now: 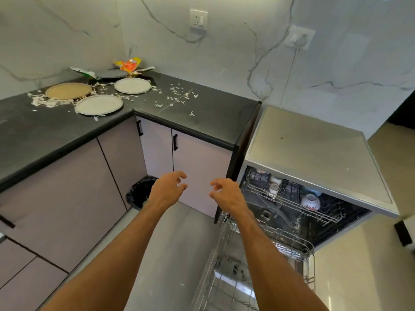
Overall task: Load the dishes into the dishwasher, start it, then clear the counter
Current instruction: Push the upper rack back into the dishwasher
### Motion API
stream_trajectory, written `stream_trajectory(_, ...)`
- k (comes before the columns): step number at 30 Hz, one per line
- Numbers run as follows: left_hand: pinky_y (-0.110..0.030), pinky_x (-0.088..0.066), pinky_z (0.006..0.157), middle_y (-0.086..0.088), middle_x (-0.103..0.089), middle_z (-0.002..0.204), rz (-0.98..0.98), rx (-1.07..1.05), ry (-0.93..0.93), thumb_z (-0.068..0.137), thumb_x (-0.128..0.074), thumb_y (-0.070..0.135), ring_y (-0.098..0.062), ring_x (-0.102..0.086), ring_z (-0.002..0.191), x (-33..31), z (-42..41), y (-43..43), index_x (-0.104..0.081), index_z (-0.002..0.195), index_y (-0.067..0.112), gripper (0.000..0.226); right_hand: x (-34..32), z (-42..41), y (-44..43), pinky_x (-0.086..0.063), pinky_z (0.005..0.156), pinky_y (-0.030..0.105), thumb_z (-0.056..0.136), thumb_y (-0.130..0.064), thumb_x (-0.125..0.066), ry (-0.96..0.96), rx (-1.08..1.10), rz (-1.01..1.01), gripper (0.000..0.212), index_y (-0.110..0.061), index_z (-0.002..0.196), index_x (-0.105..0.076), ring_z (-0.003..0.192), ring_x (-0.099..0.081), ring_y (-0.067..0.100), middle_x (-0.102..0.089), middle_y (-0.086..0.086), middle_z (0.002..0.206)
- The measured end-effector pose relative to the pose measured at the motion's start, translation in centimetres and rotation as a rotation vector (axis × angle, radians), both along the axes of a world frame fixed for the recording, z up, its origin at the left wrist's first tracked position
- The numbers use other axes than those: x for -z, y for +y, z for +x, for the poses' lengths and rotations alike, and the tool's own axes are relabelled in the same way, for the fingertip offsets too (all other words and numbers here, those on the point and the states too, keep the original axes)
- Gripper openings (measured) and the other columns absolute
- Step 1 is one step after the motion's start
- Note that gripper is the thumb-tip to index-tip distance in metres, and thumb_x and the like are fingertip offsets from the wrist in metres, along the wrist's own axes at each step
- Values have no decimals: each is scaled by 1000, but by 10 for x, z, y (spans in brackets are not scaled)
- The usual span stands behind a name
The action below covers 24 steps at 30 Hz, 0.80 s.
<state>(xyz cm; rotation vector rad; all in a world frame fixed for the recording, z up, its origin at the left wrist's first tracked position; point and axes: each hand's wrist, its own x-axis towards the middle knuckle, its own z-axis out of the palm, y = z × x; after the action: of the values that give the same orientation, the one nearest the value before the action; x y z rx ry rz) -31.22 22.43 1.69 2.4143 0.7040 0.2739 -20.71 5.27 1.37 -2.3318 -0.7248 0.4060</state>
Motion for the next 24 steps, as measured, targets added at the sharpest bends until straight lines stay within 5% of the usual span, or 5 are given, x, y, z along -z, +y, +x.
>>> stream_trajectory(15,-37,-50,89,-1,-66,109,1,-24,-46,91,-62,30,-18,-62,99,-4,-14,94,-62,116,23,26,-16,-12,111,-51,95,35,88,-21,-70,-67,-29,12,40,-20,127,-61,107,-61,18,-63,3,123)
stream_trajectory(24,-37,-53,88,0,-66,108,18,-72,-34,89,-65,33,-16,-62,98,-4,35,173,-63,117,26,28,-12,46,195,-45,91,26,89,-18,-68,-84,-62,40,38,-16,127,-60,112,-58,17,-62,5,124)
